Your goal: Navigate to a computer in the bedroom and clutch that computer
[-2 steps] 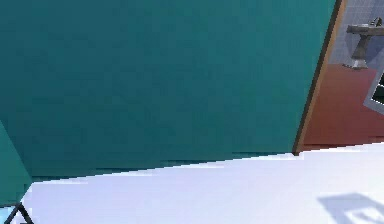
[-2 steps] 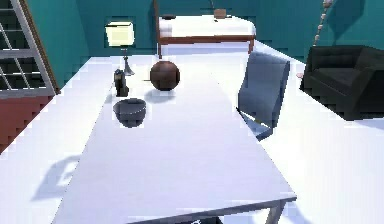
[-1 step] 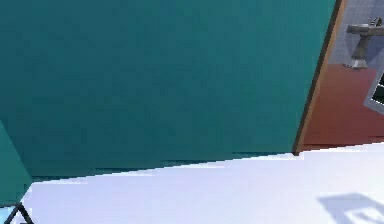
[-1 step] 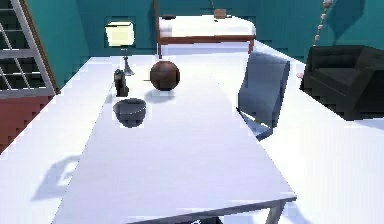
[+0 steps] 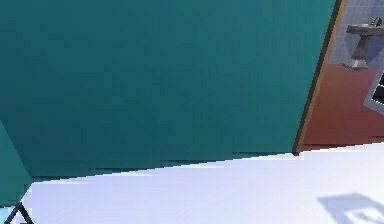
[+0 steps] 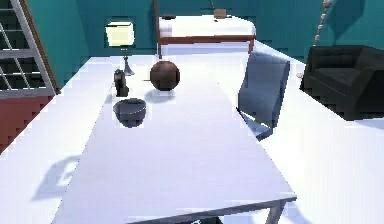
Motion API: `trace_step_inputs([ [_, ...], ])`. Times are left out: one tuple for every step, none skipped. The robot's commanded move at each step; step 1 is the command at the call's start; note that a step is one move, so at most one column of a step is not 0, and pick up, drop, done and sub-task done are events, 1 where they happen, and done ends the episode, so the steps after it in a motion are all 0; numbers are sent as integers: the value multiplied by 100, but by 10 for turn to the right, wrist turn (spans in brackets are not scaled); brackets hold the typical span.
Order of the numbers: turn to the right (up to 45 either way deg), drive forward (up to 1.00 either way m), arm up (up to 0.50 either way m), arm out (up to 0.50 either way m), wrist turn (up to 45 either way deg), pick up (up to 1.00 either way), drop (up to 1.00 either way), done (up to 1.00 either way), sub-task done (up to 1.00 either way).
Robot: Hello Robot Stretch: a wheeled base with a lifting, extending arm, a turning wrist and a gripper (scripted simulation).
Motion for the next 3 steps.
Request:
trace_step_inputs([
  [0,0,-30,0,0,0,0,0,0],
  [0,0,0,0,0,100,0,0,0],
  [0,0,10,0,0,0,0,0,0],
])
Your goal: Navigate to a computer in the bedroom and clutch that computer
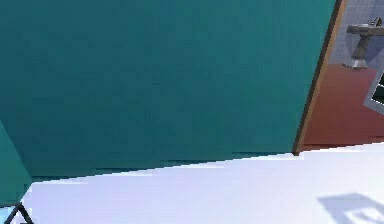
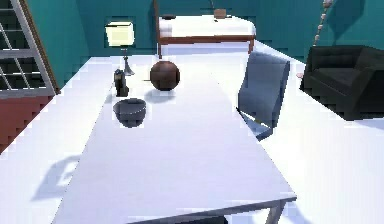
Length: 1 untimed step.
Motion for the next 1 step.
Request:
trace_step_inputs([
  [0,0,0,0,0,0,0,100,0],
])
